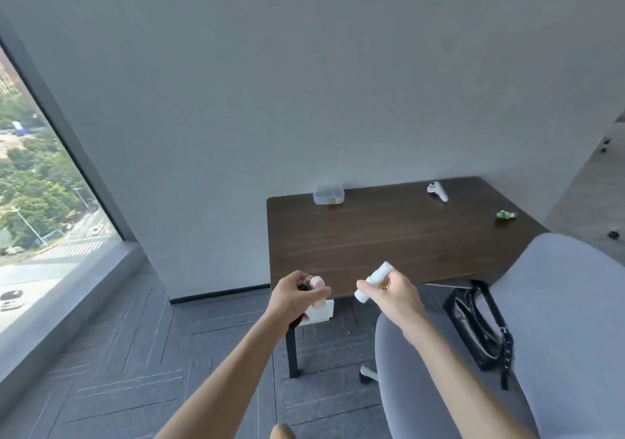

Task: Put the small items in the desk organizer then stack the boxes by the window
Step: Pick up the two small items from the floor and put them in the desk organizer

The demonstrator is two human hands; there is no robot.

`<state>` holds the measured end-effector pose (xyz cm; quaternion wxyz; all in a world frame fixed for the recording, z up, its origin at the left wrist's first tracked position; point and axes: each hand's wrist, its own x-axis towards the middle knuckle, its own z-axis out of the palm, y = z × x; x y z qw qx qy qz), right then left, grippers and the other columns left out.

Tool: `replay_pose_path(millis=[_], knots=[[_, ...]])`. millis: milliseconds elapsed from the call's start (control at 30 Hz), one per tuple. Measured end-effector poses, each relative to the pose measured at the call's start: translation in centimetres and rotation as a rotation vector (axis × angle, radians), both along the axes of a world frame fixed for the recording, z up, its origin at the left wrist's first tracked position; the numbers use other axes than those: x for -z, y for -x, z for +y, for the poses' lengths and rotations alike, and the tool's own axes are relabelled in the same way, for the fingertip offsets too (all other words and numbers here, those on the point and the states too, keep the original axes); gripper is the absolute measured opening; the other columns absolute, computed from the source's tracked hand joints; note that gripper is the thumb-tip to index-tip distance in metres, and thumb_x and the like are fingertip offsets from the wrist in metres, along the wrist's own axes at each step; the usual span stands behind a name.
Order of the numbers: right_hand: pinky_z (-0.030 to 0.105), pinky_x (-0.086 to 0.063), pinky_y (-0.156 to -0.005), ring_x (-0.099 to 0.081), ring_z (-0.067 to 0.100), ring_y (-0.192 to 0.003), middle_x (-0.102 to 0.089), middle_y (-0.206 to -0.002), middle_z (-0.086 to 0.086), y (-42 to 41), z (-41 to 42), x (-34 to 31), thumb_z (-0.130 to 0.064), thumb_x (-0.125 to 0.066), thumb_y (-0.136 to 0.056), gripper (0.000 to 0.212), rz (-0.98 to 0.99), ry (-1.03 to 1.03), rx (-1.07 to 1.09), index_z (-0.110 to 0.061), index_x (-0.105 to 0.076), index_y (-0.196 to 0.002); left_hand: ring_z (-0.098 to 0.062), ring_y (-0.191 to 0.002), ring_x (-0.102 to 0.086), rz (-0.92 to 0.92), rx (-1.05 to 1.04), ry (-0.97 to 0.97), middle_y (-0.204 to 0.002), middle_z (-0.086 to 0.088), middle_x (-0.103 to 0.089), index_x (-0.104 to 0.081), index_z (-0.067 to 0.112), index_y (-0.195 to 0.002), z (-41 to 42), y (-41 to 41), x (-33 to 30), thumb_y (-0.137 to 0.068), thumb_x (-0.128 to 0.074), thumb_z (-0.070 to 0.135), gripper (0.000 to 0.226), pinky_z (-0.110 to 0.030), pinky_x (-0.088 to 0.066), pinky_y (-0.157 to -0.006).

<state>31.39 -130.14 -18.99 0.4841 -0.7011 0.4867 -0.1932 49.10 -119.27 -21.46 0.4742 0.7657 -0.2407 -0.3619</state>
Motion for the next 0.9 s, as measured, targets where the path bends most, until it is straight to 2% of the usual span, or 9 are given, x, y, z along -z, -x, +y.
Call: replay_pose_path(millis=[133,233,400,567,733,800,900], knots=[[0.021,-0.041,-0.068,-0.061,0.003,-0.088,-0.069,-0.086,-0.016,-7.4,-7.5,0.7,-0.041,-0.076,-0.077,0.026,0.021,-0.006,-0.005,-0.017,-0.068,-0.082,-0.016,-0.059,-0.059,0.027,0.021,0.007,-0.076,0.001,-0.068,-0.066,0.015,-0.094,-8.3,-7.6,1.5,-0.073,-0.083,0.029,0.031,-0.026,-0.053,-0.053],[0.021,-0.042,-0.065,-0.06,0.002,-0.082,-0.067,-0.083,-0.014,-12.7,-12.5,0.6,-0.042,-0.077,-0.077,0.026,0.048,0.006,0.018,-0.018,-0.068,-0.083,-0.017,-0.059,-0.06,0.003,0.078,-0.037,-0.084,-0.001,-0.069,-0.066,0.018,-0.097,-13.7,-12.8,2.0,-0.074,-0.083,0.03,0.031,-0.025,-0.056,-0.053],[0.025,-0.045,-0.065,-0.062,0.01,-0.08,-0.067,-0.082,-0.006,-19.5,-20.5,1.2,-0.047,-0.074,-0.08,0.026,0.049,0.012,0.069,-0.022,-0.069,-0.079,-0.013,-0.066,-0.062,-0.015,0.107,-0.064,-0.091,0.0,-0.067,-0.067,0.021,-0.098,-22.0,-19.6,2.3,-0.073,-0.081,0.027,0.029,-0.025,-0.06,-0.057],[0.026,-0.043,-0.066,-0.061,0.013,-0.078,-0.066,-0.078,-0.006,-23.7,-28.1,3.7,-0.045,-0.068,-0.085,0.02,0.066,-0.044,0.049,-0.026,-0.072,-0.078,-0.011,-0.072,-0.063,-0.001,0.098,-0.086,-0.093,0.003,-0.065,-0.065,0.02,-0.1,-29.5,-24.2,3.9,-0.074,-0.081,0.023,0.031,-0.025,-0.061,-0.058],[0.021,-0.042,-0.069,-0.06,0.006,-0.09,-0.066,-0.089,-0.015,-28.2,-37.4,7.0,-0.035,-0.066,-0.088,0.014,0.076,-0.085,-0.037,-0.022,-0.071,-0.084,-0.012,-0.068,-0.063,0.012,0.037,-0.154,-0.091,0.003,-0.068,-0.066,0.021,-0.097,-37.0,-28.4,5.9,-0.067,-0.079,0.024,0.033,-0.031,-0.064,-0.065],[0.021,-0.042,-0.066,-0.059,0.004,-0.091,-0.064,-0.096,-0.012,-30.1,-41.3,8.4,-0.034,-0.068,-0.086,0.014,0.075,-0.073,-0.045,-0.02,-0.065,-0.089,-0.013,-0.07,-0.063,0.014,0.002,-0.178,-0.093,0.003,-0.068,-0.067,0.022,-0.098,-40.0,-29.9,6.4,-0.066,-0.079,0.022,0.035,-0.028,-0.062,-0.061],[0.023,-0.043,-0.063,-0.059,0.003,-0.084,-0.066,-0.092,-0.008,-32.9,-47.0,9.8,-0.034,-0.072,-0.081,0.018,0.088,-0.064,-0.093,-0.019,-0.063,-0.085,-0.015,-0.068,-0.062,0.018,-0.071,-0.216,-0.097,0.002,-0.069,-0.066,0.024,-0.097,-44.4,-31.9,7.2,-0.063,-0.079,0.02,0.036,-0.025,-0.06,-0.057]])
